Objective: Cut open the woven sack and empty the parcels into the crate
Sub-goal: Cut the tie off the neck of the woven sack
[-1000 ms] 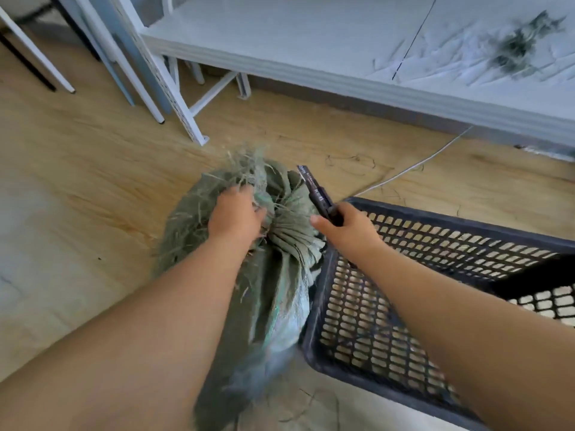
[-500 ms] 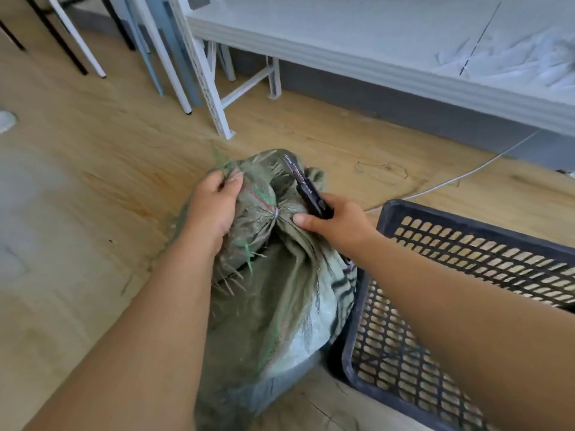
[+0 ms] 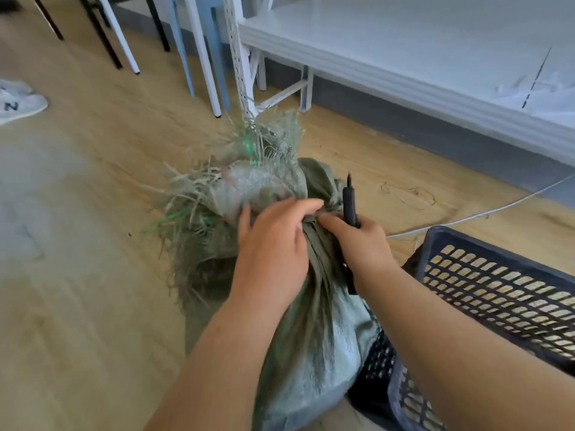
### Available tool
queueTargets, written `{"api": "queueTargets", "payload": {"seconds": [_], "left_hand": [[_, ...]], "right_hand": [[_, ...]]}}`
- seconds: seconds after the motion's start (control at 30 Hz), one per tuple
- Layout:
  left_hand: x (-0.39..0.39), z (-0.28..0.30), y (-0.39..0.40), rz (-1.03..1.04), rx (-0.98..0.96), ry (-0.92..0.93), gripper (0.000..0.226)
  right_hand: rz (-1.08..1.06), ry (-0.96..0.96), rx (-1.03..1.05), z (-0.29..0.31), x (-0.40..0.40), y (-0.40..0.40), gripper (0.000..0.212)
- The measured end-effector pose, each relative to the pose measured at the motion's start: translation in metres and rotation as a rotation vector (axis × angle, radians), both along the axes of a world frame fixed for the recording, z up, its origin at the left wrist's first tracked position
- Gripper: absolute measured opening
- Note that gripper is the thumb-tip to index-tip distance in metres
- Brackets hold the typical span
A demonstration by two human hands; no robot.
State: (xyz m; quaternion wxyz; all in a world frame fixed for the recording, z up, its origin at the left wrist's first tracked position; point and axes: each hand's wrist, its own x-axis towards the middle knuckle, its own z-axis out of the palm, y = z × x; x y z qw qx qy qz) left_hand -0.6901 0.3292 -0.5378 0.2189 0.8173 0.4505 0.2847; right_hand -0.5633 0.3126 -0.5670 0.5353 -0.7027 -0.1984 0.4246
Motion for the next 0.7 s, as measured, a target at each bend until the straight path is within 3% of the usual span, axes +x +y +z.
{"api": "queueTargets", "payload": {"seconds": [0.1,0.17,0.27,0.37,0.5,0.63,0.7], "left_hand": [[0.004,-0.022,0.019,0.097,-0.144,0.186,0.034],[0.01,-0.03,0.023,0.026,-0.308,0.215,0.049],[0.018,-0.035,0.022,-0.073,-0.561,0.113,0.08],[0.021,-0.038,0.018,-0.151,-0.669,-0.052,0.096],[0.031,-0.038,0.009,-0.178,-0.708,-0.134,0.079],[0.034,-0.012,0.005,-0.046,-0.557,-0.298,0.053],[0.026,0.009,0.008,-0.089,-0.487,-0.382,0.05]], "right_hand": [[-0.019,0.096,0.036,-0.001,-0.003,-0.011,0.011],[-0.056,0.133,0.051,-0.001,0.002,-0.017,0.004],[-0.105,0.218,0.092,0.004,0.014,-0.028,0.001],[-0.094,0.329,0.135,0.004,0.02,-0.035,0.018],[-0.072,0.47,0.177,-0.006,0.022,-0.04,0.048],[-0.04,0.391,0.196,0.003,0.029,-0.048,0.05],[0.04,0.297,0.206,0.02,0.036,-0.054,0.049]]}}
